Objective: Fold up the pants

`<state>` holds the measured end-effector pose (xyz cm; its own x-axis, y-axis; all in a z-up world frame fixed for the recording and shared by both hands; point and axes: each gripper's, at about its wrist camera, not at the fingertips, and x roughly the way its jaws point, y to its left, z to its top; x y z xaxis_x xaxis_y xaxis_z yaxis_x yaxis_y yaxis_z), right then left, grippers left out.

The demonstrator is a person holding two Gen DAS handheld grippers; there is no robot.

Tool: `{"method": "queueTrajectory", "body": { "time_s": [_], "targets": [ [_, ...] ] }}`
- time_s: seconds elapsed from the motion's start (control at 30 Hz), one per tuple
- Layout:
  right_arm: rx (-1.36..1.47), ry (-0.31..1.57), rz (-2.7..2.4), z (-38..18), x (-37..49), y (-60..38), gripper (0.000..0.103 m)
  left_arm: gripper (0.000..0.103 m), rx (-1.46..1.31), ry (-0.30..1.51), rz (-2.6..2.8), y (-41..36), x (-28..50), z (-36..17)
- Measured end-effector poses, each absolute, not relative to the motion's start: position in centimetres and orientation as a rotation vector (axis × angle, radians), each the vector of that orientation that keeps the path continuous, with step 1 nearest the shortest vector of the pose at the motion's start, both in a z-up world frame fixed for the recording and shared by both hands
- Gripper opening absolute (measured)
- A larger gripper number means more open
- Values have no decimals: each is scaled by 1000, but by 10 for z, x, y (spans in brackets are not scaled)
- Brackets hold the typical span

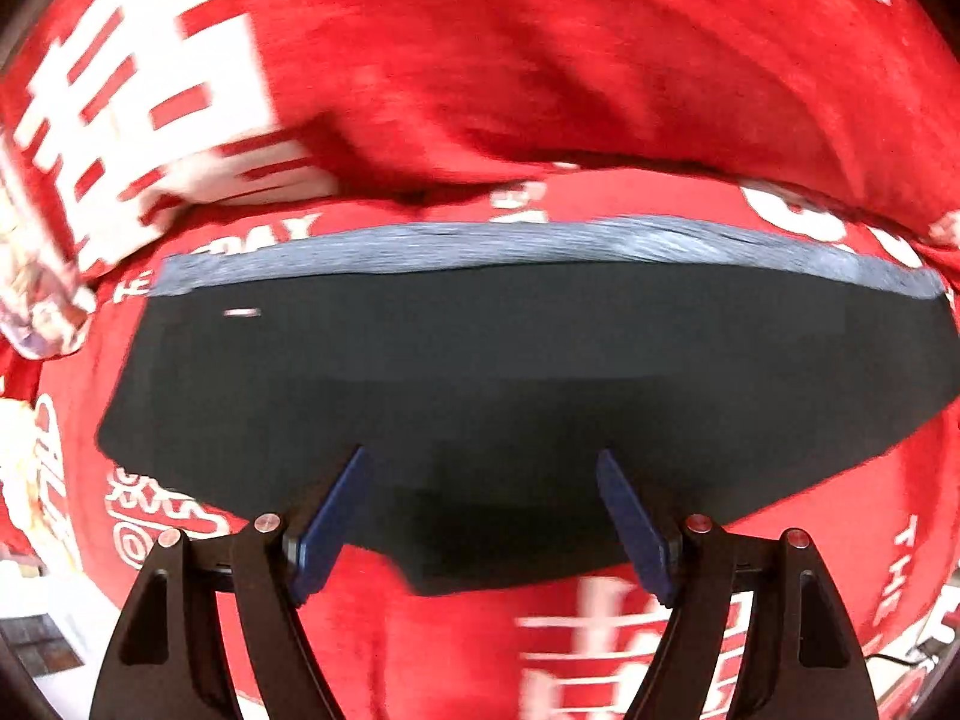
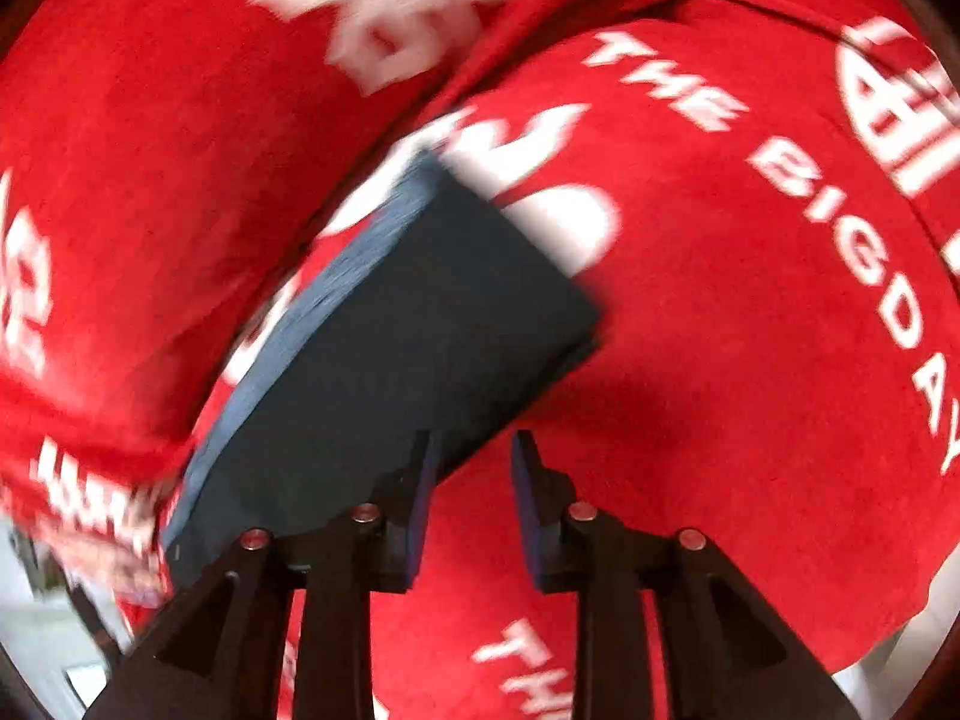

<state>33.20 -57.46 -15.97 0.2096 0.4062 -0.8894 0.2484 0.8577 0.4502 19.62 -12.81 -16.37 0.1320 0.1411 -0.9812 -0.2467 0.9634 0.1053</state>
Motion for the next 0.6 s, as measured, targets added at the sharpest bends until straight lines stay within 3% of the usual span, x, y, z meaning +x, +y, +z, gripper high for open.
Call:
{"method": "queueTrajectory", "body": {
  "time_s": [0.1,0.37,0.53,0.6],
  "targets": [
    [428,1383,251,-146,330,-516,44,79,-72,1379,320,-83,186,-163],
    [148,1378,631,-118,329,-301,44,79,-34,1316,388,31,160,-185],
    [-48,1348,862,-113,325,-140,55,79,-94,1361,363,84,123,-226],
    [-161,1351,959,-117,311,-72,56,80,-82,1288,315,84,110,-223]
  ]
}}
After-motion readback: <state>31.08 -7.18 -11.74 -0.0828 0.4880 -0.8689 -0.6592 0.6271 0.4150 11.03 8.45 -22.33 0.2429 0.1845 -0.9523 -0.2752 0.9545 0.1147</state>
